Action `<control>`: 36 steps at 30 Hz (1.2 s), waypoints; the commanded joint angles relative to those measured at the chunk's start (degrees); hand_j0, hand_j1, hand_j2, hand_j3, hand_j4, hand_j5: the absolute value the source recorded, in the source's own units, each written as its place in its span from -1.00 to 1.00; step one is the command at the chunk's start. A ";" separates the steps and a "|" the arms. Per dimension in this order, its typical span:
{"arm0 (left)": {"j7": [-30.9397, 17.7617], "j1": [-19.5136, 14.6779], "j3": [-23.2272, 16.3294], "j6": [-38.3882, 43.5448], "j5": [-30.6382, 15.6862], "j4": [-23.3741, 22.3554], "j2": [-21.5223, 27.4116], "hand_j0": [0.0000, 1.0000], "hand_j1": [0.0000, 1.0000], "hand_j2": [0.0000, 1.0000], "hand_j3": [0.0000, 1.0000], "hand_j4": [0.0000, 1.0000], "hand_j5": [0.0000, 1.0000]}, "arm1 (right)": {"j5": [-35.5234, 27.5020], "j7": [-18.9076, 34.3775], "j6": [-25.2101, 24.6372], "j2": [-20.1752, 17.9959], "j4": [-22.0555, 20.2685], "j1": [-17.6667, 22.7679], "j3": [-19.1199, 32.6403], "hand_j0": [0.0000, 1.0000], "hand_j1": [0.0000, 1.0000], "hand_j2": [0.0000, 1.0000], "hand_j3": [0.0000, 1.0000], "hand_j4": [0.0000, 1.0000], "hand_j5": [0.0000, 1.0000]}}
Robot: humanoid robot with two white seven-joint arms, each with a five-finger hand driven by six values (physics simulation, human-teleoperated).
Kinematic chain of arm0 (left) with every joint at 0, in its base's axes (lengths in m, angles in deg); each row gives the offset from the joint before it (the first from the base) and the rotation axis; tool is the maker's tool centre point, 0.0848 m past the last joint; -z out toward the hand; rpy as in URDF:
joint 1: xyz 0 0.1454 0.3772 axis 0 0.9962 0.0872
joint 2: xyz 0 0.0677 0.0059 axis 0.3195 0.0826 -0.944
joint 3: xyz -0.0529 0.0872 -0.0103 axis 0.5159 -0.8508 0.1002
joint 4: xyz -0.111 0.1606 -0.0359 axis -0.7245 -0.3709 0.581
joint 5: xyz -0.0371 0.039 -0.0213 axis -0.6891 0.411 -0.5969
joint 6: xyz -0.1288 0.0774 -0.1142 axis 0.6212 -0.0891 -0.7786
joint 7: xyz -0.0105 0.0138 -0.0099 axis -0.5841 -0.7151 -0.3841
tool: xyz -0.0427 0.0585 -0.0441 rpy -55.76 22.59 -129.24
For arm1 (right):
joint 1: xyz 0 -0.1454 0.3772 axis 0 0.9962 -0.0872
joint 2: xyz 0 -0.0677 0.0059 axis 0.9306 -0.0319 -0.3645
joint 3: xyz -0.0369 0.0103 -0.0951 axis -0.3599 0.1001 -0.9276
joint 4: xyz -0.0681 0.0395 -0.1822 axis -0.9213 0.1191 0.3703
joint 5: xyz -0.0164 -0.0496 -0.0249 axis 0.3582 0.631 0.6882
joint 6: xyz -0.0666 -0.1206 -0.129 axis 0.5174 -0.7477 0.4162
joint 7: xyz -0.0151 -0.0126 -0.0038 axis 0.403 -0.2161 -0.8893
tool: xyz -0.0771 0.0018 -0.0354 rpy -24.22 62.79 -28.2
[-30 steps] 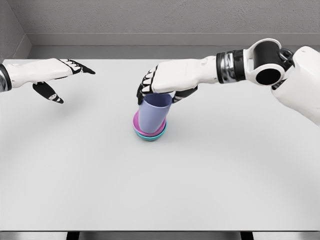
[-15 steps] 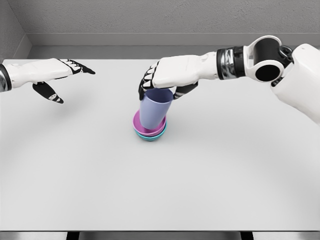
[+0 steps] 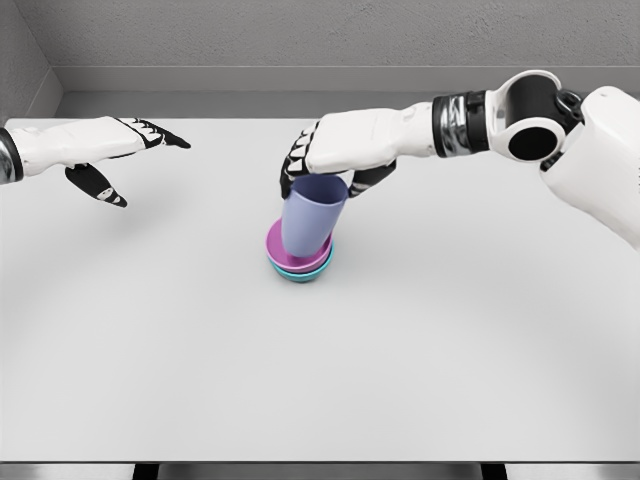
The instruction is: Stacking bowl and cup with both arms
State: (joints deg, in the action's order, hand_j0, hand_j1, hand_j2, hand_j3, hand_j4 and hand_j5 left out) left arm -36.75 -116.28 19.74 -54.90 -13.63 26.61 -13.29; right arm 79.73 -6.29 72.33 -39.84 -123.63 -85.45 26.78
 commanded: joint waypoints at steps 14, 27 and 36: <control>0.03 0.26 0.05 0.15 -0.35 0.00 0.05 1.00 1.00 1.00 1.00 1.00 1.00 | 0.02 -0.02 -0.17 0.53 0.86 0.09 -0.35 0.94 0.94 0.94 0.94 0.94 0.94; 0.03 0.26 0.05 0.15 -0.35 0.00 0.05 1.00 1.00 1.00 1.00 1.00 1.00 | -0.59 -0.02 -0.17 -0.35 4.64 0.88 1.58 1.00 1.00 1.00 1.00 1.00 1.00; 0.03 0.26 0.05 0.15 -0.35 0.00 -0.04 1.00 1.00 1.00 1.00 1.00 1.00 | -0.86 -0.02 -0.17 -5.63 7.54 6.68 10.28 1.00 1.00 1.00 1.00 1.00 1.00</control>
State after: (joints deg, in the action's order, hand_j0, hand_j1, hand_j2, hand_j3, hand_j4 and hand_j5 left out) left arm -36.75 -115.84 19.75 -54.90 -13.64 26.55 -13.31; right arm 79.28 -6.27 72.34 -44.63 -116.88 -78.42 36.15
